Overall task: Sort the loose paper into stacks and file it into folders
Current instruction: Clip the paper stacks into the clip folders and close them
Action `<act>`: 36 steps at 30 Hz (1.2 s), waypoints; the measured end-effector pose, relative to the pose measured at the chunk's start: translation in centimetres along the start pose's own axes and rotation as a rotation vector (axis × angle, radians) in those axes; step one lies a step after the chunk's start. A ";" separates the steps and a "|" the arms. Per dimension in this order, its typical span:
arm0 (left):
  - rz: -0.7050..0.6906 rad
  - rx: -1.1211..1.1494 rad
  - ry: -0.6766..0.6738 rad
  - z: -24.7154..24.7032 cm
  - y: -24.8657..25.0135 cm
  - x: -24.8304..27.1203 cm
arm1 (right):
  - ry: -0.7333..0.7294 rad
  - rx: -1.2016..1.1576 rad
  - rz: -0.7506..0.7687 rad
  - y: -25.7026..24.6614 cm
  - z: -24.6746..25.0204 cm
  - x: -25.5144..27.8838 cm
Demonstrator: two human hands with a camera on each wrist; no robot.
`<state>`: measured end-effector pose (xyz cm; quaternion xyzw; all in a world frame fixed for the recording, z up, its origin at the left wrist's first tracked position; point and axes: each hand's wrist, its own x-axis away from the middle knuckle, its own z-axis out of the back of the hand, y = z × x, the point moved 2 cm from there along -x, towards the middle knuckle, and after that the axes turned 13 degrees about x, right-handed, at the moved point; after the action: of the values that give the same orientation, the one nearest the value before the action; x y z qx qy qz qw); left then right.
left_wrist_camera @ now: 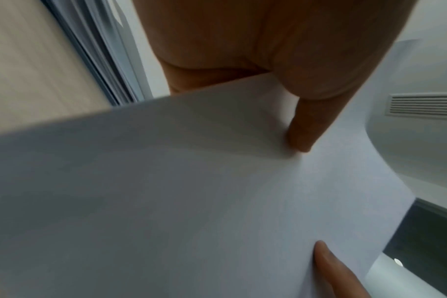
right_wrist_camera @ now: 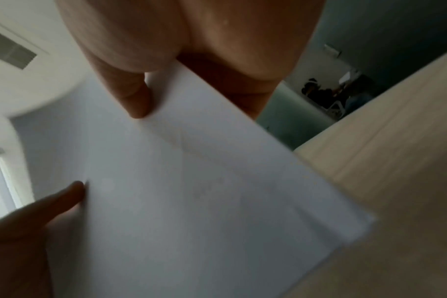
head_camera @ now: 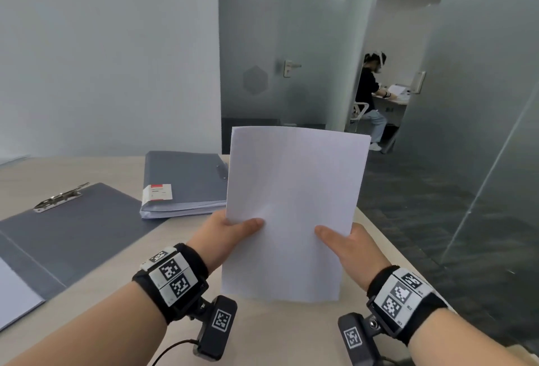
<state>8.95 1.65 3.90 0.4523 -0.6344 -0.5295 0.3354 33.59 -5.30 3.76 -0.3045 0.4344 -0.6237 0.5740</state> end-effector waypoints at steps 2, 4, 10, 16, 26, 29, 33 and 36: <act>0.001 0.029 0.053 1.8 0.4 0.8 | -0.021 -0.041 0.003 -0.9 -2.0 -0.6; 0.007 0.031 0.110 3.9 0.8 1.7 | -0.069 -0.083 0.000 -1.6 -4.3 -1.3; -0.003 0.158 0.425 12.2 1.5 4.6 | -0.276 -0.196 -0.153 -3.0 -11.4 -2.7; -0.025 0.311 0.672 18.2 1.5 7.7 | -0.370 -0.334 -0.240 -5.0 -18.2 -3.4; 0.095 0.139 0.721 22.9 3.1 11.4 | -0.389 -0.326 -0.343 -7.3 -27.2 -3.5; 0.174 -0.133 0.605 24.1 4.1 12.1 | -0.330 -0.311 -0.358 -7.1 -28.5 -4.4; 0.299 -0.464 0.482 25.6 5.3 12.4 | -0.296 -0.353 -0.335 -7.8 -30.3 -5.9; 0.424 -0.703 0.368 26.7 5.3 12.1 | -0.307 -0.439 -0.369 -8.7 -32.0 -7.1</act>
<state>-20.76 0.42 2.66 0.2576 -0.4246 -0.5432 0.6770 2.67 7.48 -1.59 -0.5853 0.4043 -0.5554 0.4307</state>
